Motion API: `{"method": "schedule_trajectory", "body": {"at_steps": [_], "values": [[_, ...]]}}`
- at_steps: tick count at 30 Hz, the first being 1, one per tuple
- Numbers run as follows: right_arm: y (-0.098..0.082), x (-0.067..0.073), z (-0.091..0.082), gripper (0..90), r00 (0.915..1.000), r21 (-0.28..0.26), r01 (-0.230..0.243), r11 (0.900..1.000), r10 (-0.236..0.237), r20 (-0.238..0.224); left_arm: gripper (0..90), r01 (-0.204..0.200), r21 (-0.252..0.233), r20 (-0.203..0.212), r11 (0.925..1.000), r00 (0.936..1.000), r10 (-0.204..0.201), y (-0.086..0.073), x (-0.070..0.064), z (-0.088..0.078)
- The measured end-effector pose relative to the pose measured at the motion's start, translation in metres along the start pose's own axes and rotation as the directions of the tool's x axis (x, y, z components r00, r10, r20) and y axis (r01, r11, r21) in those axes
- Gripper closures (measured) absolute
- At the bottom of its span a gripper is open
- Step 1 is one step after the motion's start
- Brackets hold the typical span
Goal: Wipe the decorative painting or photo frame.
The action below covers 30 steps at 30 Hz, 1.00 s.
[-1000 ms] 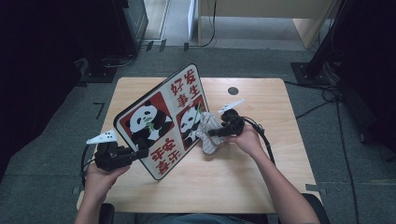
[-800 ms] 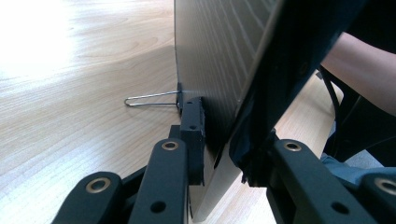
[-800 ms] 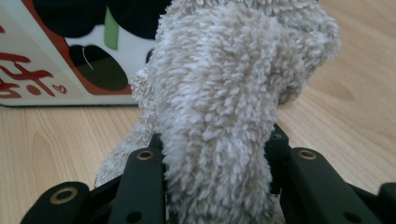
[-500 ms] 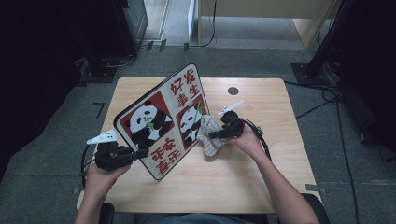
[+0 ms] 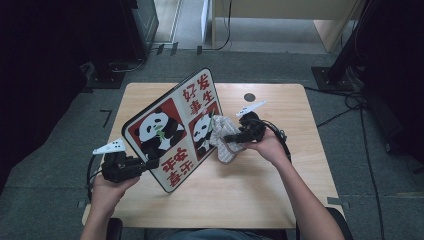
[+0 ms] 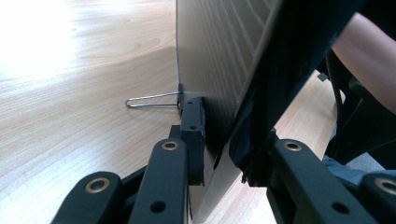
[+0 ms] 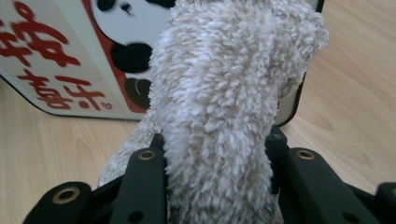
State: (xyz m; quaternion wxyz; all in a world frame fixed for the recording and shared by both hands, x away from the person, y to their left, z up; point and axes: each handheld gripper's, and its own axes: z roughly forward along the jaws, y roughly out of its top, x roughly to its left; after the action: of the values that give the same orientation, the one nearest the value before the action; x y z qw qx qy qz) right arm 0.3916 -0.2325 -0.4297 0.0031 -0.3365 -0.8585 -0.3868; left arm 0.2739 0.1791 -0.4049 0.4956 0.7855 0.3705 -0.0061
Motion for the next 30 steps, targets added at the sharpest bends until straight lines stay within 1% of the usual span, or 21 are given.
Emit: {"method": "schedule_trajectory", "body": {"at_steps": [3, 5, 7, 10, 14, 20, 24, 25, 26, 30], "values": [[0.007, 0.006, -0.008, 64.1, 1.0, -0.021, 0.009, 1.0, -0.009, 0.001, 74.5, 0.0, 0.001, 0.002, 1.0, 1.0, 0.0, 0.0, 0.0, 0.0], [0.011, 0.009, -0.013, 64.1, 0.9997, -0.031, 0.024, 0.999, -0.024, -0.003, 74.5, -0.001, 0.001, 0.0, 1.0, 1.0, 0.001, 0.0, 0.001, 0.0], [0.017, 0.013, -0.018, 64.0, 0.9996, -0.034, 0.027, 0.999, -0.027, -0.004, 74.6, -0.001, 0.0, -0.001, 1.0, 1.0, 0.001, 0.0, 0.001, 0.0], [0.027, 0.018, -0.026, 64.0, 0.9983, -0.049, 0.059, 0.997, -0.059, 0.0, 74.6, -0.004, -0.001, -0.005, 1.0, 1.0, 0.004, 0.0, 0.0, 0.0], [0.043, 0.024, -0.038, 64.0, 0.9964, -0.082, 0.083, 0.993, -0.085, -0.01, 74.6, 0.0, -0.003, -0.003, 1.0, 1.0, 0.0, 0.0, 0.0, 0.0], [0.07, 0.035, -0.05, 64.0, 0.9928, -0.09, 0.116, 0.989, -0.118, -0.017, 75.5, 0.011, -0.007, -0.015, 0.9999, 0.9998, -0.011, -0.001, 0.0, 0.0], [0.088, 0.041, -0.056, 63.9, 0.9897, -0.087, 0.141, 0.986, -0.143, -0.012, 75.5, 0.008, -0.009, -0.019, 0.9999, 0.9998, -0.009, -0.001, -0.002, 0.0], [0.093, 0.043, -0.058, 63.9, 0.9876, -0.092, 0.155, 0.984, -0.157, -0.013, 75.5, 0.009, -0.01, -0.02, 0.9999, 0.9998, -0.009, -0.001, -0.002, 0.0], [0.096, 0.045, -0.06, 64.0, 0.9874, -0.093, 0.156, 0.983, -0.158, -0.013, 75.5, 0.01, -0.011, -0.02, 0.9999, 0.9997, -0.011, -0.001, -0.002, 0.0], [0.113, 0.052, -0.068, 63.9, 0.9827, -0.119, 0.181, 0.976, -0.184, -0.015, 75.3, 0.012, -0.009, -0.024, 0.9999, 0.9996, -0.012, -0.002, -0.004, 0.0]]}}
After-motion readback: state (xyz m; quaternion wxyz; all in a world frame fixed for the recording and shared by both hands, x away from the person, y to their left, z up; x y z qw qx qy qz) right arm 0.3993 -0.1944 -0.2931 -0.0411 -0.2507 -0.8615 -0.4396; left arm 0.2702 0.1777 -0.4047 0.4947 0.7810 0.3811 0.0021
